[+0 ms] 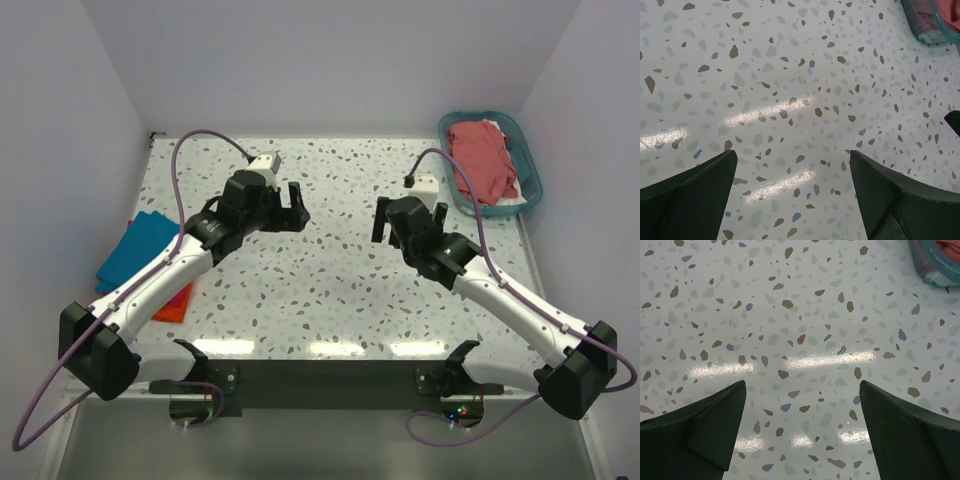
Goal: Fold and stack the t-shirts
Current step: Grab the tshirt from the pile
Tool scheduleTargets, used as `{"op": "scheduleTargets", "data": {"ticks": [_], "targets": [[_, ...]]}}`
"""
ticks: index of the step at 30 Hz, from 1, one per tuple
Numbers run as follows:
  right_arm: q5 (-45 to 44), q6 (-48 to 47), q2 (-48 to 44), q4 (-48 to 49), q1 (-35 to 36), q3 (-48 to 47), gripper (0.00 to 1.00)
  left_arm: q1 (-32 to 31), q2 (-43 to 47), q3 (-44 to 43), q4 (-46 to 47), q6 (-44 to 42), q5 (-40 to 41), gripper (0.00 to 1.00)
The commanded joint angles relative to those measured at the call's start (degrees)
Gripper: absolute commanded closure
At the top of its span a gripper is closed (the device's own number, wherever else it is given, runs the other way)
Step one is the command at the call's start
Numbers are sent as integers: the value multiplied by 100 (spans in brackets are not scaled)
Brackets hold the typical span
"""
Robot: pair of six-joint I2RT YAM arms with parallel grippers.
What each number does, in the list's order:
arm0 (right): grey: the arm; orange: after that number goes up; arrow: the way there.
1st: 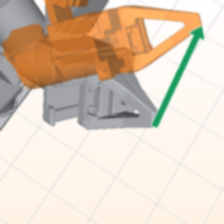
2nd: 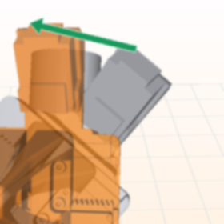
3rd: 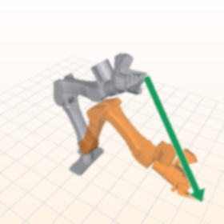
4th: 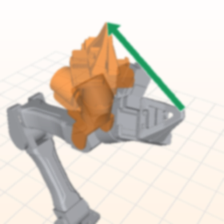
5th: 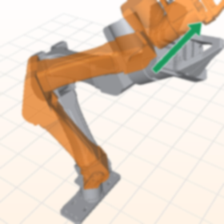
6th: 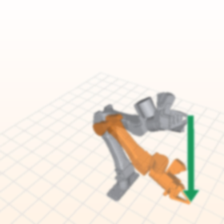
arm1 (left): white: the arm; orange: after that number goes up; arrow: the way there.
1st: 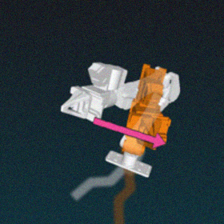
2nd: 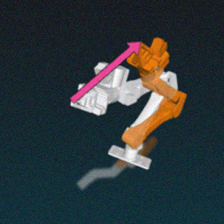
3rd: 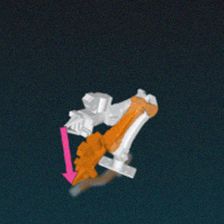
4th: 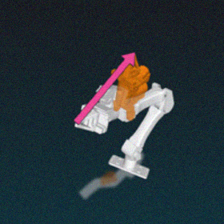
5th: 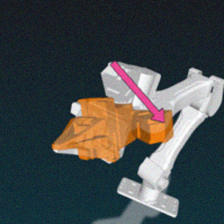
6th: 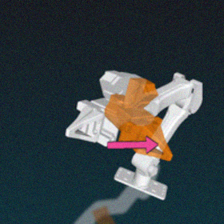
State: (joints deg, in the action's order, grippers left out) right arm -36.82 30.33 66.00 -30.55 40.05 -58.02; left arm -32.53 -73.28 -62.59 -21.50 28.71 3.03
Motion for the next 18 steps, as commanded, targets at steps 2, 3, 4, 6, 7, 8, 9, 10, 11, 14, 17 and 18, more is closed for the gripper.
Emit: {"op": "scheduleTargets", "data": {"ticks": [2, 3, 4, 6, 7, 8, 9, 10, 11, 14, 17, 18], "targets": [[-335, -202, -123, 426, -15, -16, 1, 2, 50, -78, 128, -208, -424, 0], [-274, -307, -79, 496, -15, -69, 1, 1, 41, -78, 111, -208, -461, 0], [-195, -482, -17, 601, -15, -95, 1, 1, 41, -87, 111, -217, -478, 0], [-150, -1010, 376, 918, -93, -366, 1, 10, 33, -96, 93, -234, -487, 0], [-72, -1124, 562, 962, -207, -559, 1, 10, 24, -122, 23, -260, -496, 0], [59, -1221, 842, 867, -409, -805, 1, 10, 6, -192, -21, -278, -522, 0], [513, -1222, 1332, 796, -976, -1373, 1, 10, -20, -227, -65, -296, -531, 0], [735, -1222, 1624, 744, -1304, -1657, 1, 10, -20, -245, -109, -313, -575, 0], [807, -1292, 2123, 778, -1864, -2199, 1, 10, -38, -271, -135, -357, -593, 0], [781, -1258, 2943, 752, -2596, -3063, 1, 10, -73, -359, -214, -392, -610, 0], [1097, -759, 4058, 533, -3511, -4180, 1, 10, -108, -421, -276, -436, -611, 0], [1072, -652, 4288, 497, -3826, -4617, 1, 10, -125, -438, -302, -445, -602, 0]]}}
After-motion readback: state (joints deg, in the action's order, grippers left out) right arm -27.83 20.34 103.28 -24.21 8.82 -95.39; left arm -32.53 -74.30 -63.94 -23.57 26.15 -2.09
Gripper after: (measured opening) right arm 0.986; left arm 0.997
